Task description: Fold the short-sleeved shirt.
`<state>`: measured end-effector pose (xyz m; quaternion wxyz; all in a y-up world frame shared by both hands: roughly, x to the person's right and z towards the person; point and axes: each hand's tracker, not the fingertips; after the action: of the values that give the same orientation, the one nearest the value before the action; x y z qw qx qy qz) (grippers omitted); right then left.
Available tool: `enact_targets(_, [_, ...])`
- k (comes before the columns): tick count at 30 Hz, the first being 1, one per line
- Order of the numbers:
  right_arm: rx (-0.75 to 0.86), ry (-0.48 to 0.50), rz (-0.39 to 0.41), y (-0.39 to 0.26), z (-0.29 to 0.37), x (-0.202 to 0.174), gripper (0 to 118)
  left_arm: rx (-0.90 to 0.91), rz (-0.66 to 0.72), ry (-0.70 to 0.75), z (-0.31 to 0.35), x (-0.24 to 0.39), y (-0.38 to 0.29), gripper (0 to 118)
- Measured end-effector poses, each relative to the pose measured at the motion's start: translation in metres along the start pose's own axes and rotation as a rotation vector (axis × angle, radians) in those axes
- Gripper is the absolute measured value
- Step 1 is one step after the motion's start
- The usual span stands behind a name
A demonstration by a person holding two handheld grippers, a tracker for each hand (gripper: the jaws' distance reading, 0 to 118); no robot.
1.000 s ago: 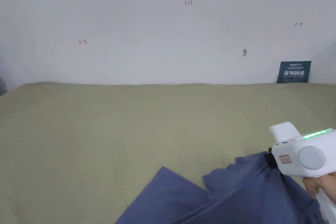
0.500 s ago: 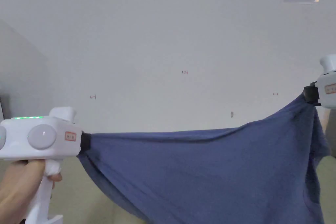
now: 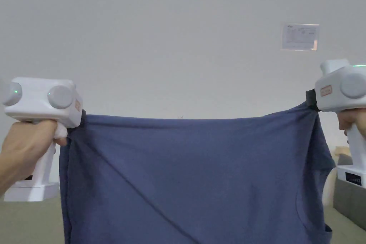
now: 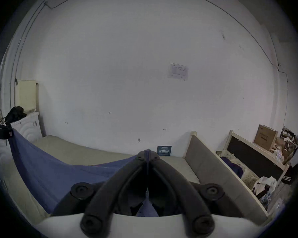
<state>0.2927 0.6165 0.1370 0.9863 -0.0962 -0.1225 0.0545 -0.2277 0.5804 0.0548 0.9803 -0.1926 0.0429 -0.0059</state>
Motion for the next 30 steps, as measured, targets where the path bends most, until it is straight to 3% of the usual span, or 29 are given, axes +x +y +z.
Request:
enact_targets(5, [0.004,-0.024,-0.029,0.011,-0.047,-0.004,0,0.017,-0.044,0.042,-0.035,0.019,0.020,0])
enact_targets(16, [0.020,-0.057,0.013,-0.002,-0.135,-0.029,0,0.009,-0.092,0.112,-0.136,0.049,0.008,0])
enact_targets(17, [0.011,-0.057,0.016,0.010,-0.109,-0.019,0,0.006,-0.091,0.113,-0.144,0.050,0.004,0])
enact_targets(21, [-0.035,-0.055,0.024,0.008,-0.109,-0.019,0,-0.037,-0.089,0.105,-0.179,0.056,-0.032,0])
enact_targets(22, [-0.050,-0.059,0.037,-0.022,-0.149,-0.026,0,-0.053,-0.111,0.104,-0.187,0.059,-0.041,0])
enact_targets(24, [-0.117,-0.040,0.010,-0.048,-0.154,-0.026,0,-0.091,-0.165,0.116,-0.200,0.065,-0.072,0])
enact_targets(27, [-0.195,0.011,-0.001,-0.146,-0.202,-0.027,0,-0.181,-0.144,0.066,-0.214,0.065,-0.126,0])
enact_targets(30, [-0.282,0.037,-0.002,-0.219,-0.177,-0.028,0,-0.247,-0.123,0.024,-0.212,0.057,-0.179,0])
